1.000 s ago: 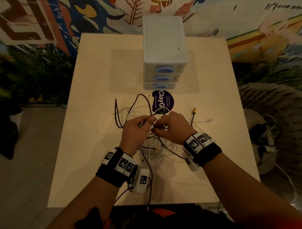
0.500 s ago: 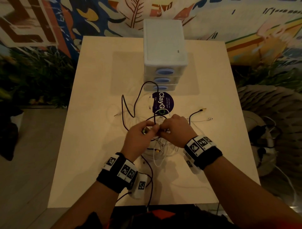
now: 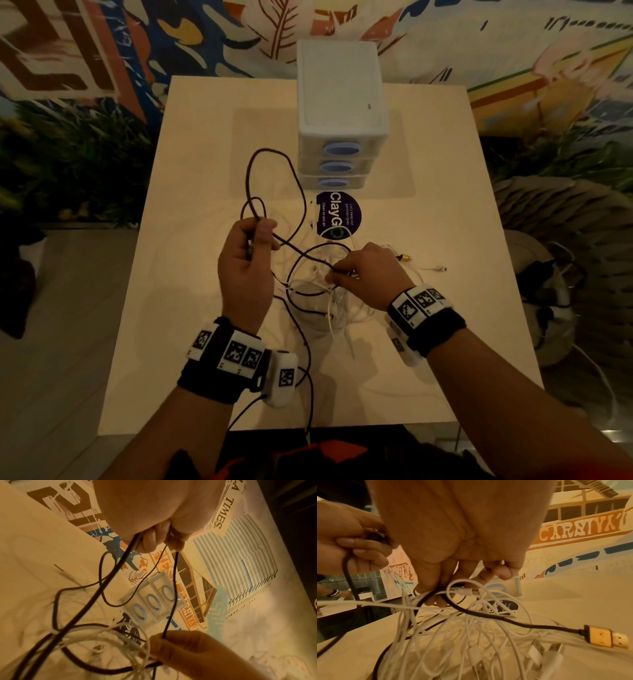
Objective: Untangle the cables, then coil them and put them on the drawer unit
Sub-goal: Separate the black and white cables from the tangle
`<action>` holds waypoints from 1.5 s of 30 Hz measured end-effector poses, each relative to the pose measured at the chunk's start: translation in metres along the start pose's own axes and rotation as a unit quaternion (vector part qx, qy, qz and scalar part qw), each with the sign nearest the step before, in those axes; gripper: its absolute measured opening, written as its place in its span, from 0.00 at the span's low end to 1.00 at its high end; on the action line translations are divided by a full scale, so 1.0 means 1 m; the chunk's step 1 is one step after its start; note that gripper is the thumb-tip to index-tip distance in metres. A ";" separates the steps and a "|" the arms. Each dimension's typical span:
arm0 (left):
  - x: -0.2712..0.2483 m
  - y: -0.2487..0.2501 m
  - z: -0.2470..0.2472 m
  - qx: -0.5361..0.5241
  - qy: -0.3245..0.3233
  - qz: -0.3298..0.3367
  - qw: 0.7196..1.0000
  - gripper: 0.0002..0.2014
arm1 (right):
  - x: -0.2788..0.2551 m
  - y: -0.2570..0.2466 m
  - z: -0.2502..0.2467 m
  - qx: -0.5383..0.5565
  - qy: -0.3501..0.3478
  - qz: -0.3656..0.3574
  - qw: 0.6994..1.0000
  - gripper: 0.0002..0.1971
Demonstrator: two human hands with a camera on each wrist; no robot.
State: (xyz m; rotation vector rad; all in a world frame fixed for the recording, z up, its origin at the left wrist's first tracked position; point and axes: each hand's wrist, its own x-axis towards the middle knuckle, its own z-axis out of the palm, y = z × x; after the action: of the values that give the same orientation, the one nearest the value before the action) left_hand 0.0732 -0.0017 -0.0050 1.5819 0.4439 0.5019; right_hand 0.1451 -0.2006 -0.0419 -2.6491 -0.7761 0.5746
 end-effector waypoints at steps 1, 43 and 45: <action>-0.001 -0.003 0.000 -0.009 -0.014 -0.020 1.000 0.06 | -0.001 -0.001 -0.001 -0.007 0.008 -0.010 1.000 0.16; -0.018 -0.003 0.031 0.023 -0.014 0.036 0.999 0.14 | 0.008 -0.001 -0.015 0.120 -0.003 -0.035 0.992 0.13; -0.019 -0.002 0.030 0.027 0.012 0.053 0.998 0.14 | 0.008 0.002 -0.014 0.140 0.000 -0.027 0.990 0.13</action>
State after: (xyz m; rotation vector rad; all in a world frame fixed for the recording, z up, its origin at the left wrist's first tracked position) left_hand 0.0743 -0.0367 -0.0090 1.6586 0.3966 0.5953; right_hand 0.1588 -0.2001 -0.0327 -2.3645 -0.7086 0.6190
